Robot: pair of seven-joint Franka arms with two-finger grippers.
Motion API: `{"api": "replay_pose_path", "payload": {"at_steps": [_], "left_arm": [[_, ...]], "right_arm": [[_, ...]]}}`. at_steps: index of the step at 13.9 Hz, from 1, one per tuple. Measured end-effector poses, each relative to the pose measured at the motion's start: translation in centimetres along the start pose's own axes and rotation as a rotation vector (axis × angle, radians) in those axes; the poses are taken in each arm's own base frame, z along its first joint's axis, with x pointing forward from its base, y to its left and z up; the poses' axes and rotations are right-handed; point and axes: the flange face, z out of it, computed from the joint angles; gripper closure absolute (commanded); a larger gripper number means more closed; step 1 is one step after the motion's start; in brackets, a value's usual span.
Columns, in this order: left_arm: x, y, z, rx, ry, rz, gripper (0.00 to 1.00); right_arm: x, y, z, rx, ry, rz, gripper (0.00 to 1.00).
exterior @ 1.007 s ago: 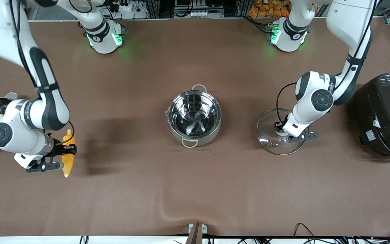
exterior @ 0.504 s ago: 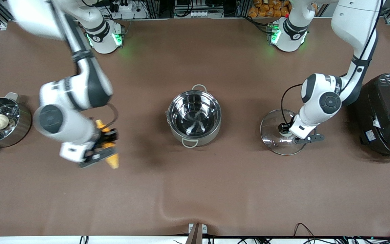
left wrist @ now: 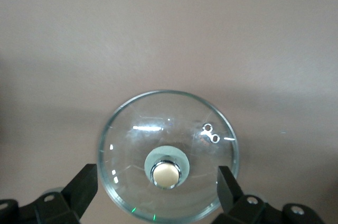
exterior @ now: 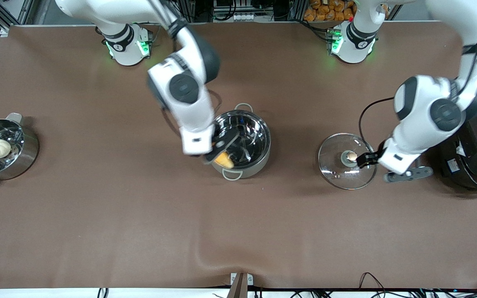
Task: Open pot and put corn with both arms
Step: 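Lift the corn over the pot while the left gripper sets the lid aside, then lower the corn into the pot and open the right gripper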
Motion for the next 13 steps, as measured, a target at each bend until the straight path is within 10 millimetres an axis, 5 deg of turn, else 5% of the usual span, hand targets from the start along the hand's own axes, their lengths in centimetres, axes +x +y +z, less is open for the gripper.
{"api": "replay_pose_path", "payload": {"at_steps": [2, 4, 11, 13], "left_arm": [[0.8, -0.2, -4.5, 0.002, 0.011, -0.007, 0.00], [1.4, -0.3, -7.5, 0.001, 0.021, -0.013, 0.00], [1.6, -1.4, -12.4, -0.015, 0.090, -0.031, 0.00], [1.3, -1.3, -13.4, -0.016, 0.096, -0.029, 0.00]], "right_arm": [[0.7, -4.0, 1.1, -0.004, -0.009, -0.047, 1.00], [1.3, -5.9, 2.7, -0.028, -0.008, -0.084, 1.00], [1.9, -6.9, 6.3, -0.090, -0.016, -0.100, 1.00], [2.0, -7.1, 6.6, -0.090, -0.018, -0.103, 0.84]]}}
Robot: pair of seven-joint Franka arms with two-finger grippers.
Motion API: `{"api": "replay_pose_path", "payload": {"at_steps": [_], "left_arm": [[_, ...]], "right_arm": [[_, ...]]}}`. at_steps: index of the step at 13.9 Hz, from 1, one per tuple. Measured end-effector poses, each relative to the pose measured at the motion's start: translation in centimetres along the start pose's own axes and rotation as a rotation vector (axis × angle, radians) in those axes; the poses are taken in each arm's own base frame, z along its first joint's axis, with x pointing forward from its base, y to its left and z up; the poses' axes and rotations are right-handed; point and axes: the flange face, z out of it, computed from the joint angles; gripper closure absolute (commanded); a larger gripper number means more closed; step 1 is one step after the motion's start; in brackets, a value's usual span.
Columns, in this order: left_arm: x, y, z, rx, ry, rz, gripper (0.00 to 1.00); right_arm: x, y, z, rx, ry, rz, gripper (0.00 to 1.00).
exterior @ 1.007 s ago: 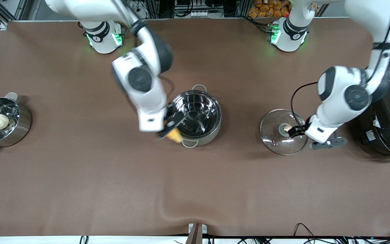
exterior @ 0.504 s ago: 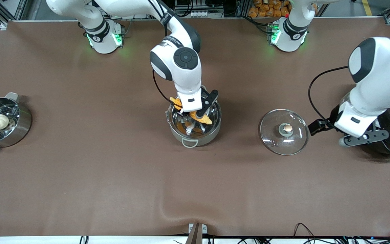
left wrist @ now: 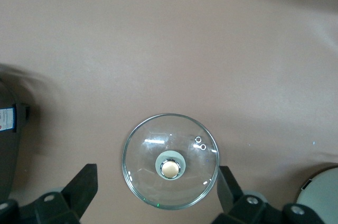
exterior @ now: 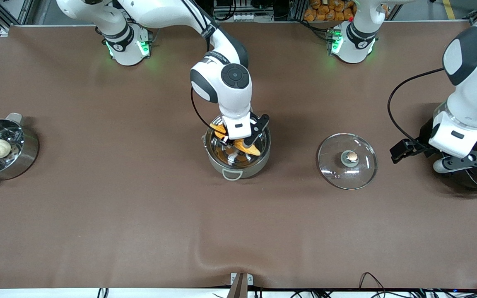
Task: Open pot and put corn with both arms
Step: 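Lower the corn into the pot and open the right gripper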
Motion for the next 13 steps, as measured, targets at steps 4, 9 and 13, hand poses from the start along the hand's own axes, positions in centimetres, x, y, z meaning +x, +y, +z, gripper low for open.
{"api": "replay_pose_path", "payload": {"at_steps": [4, 9, 13], "left_arm": [[-0.3, -0.1, -0.1, 0.009, -0.027, 0.001, 0.00], [-0.5, -0.2, -0.1, 0.017, -0.049, 0.020, 0.00], [-0.5, -0.4, -1.3, 0.020, -0.056, 0.032, 0.00]], "right_arm": [[0.1, -0.8, 0.6, 0.001, -0.007, -0.006, 0.00], [0.1, -0.8, 0.7, 0.002, -0.011, 0.012, 0.00], [-0.2, 0.2, 0.4, -0.004, -0.040, 0.038, 0.00]]}}
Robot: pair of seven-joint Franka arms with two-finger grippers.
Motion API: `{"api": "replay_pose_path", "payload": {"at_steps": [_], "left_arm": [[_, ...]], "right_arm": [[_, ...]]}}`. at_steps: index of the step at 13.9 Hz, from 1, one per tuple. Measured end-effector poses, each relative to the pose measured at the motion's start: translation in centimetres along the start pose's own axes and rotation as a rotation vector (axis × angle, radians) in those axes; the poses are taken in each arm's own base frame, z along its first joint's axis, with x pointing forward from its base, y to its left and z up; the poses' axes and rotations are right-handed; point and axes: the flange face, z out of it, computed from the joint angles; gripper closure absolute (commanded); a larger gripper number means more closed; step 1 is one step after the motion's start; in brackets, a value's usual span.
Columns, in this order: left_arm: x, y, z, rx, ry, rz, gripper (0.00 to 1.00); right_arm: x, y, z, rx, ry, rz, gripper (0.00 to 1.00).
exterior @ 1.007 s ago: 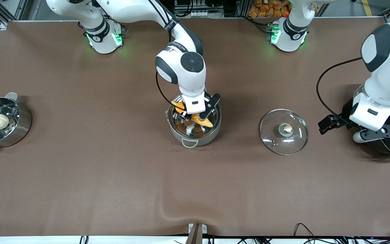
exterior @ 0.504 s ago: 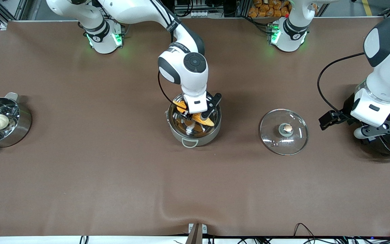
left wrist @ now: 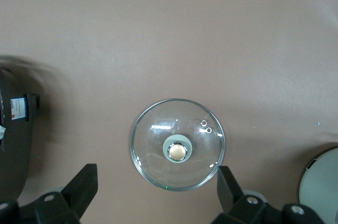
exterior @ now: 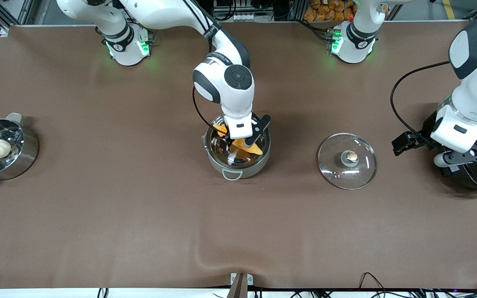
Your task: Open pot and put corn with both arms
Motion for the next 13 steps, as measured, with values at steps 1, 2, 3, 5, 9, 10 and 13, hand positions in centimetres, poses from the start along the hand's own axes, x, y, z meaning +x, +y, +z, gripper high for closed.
{"api": "replay_pose_path", "payload": {"at_steps": [1, 2, 3, 5, 9, 10, 13], "left_arm": [[0.0, -0.2, -0.2, 0.003, -0.008, -0.003, 0.00], [-0.1, -0.6, -0.2, 0.007, -0.018, -0.010, 0.00], [0.0, -1.1, -0.3, 0.010, -0.026, -0.017, 0.00], [0.0, -2.0, -1.0, 0.007, -0.045, -0.022, 0.00], [-0.2, -1.7, -2.3, -0.001, -0.054, -0.011, 0.00], [-0.3, -1.5, -2.4, 0.000, -0.060, -0.007, 0.00], [-0.7, -1.3, -3.8, -0.002, -0.049, -0.002, 0.00]], "right_arm": [[-0.3, 1.1, -0.5, -0.002, -0.017, 0.017, 0.00], [-0.8, 2.8, -1.4, -0.004, -0.023, 0.042, 0.00], [-1.4, 5.1, -2.4, -0.005, -0.026, 0.075, 0.00], [-3.1, 10.1, -4.3, 0.013, -0.032, 0.157, 0.00], [-10.4, 22.3, -7.7, 0.093, -0.099, 0.383, 0.00], [-13.3, 26.0, -8.3, 0.104, -0.118, 0.449, 0.00], [-21.6, 34.6, -9.5, 0.124, -0.114, 0.606, 0.00]]}}
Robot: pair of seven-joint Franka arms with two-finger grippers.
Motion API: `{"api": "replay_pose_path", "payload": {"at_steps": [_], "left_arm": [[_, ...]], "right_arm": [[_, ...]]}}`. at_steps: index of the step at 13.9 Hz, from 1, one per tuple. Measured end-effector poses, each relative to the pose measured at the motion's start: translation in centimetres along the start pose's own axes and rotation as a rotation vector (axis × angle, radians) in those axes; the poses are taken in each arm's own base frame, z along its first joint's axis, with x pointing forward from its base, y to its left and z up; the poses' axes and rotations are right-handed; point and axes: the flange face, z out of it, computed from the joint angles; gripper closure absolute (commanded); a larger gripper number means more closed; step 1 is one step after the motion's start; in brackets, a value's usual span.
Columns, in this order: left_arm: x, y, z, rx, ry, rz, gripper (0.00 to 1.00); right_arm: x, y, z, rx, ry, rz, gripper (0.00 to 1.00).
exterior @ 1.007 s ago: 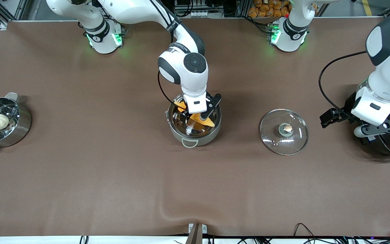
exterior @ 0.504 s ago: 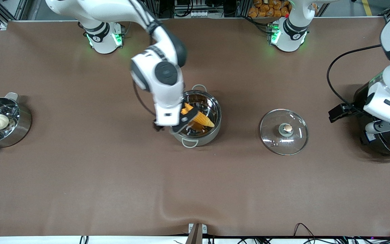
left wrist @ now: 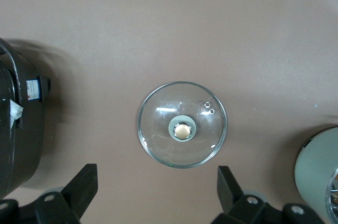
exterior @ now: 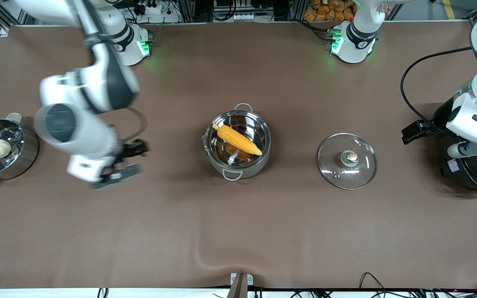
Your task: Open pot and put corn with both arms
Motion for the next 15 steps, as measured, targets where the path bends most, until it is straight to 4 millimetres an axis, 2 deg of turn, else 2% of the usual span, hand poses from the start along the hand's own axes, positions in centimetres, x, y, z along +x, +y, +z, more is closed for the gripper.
{"api": "replay_pose_path", "payload": {"at_steps": [1, 4, 6, 7, 11, 13, 15], "left_arm": [[-0.4, -0.1, -0.7, 0.001, 0.001, 0.000, 0.00], [-1.3, -0.2, -2.3, 0.006, -0.007, 0.001, 0.00], [-1.4, -0.2, -2.7, 0.006, -0.005, 0.001, 0.00], [-1.5, -0.2, -2.8, 0.005, -0.005, 0.001, 0.00], [-2.0, -0.2, -3.5, 0.007, -0.005, 0.008, 0.00], [-2.1, -0.1, -3.6, 0.007, -0.007, 0.030, 0.00], [-2.1, -0.1, -3.6, 0.007, -0.008, 0.047, 0.00]], "right_arm": [[-1.0, 2.4, -0.8, 0.007, 0.010, 0.030, 0.00], [-4.7, 7.8, -4.1, 0.017, 0.051, 0.116, 0.00], [-7.9, 10.8, -6.5, 0.022, 0.073, 0.166, 0.00], [-9.5, 11.7, -7.7, 0.025, 0.076, 0.185, 0.00], [-14.1, 13.4, -11.1, 0.037, 0.063, 0.250, 0.00], [-15.8, 13.2, -12.5, 0.045, 0.034, 0.296, 0.00], [-16.9, 12.2, -14.4, 0.036, 0.029, 0.297, 0.00]]}}
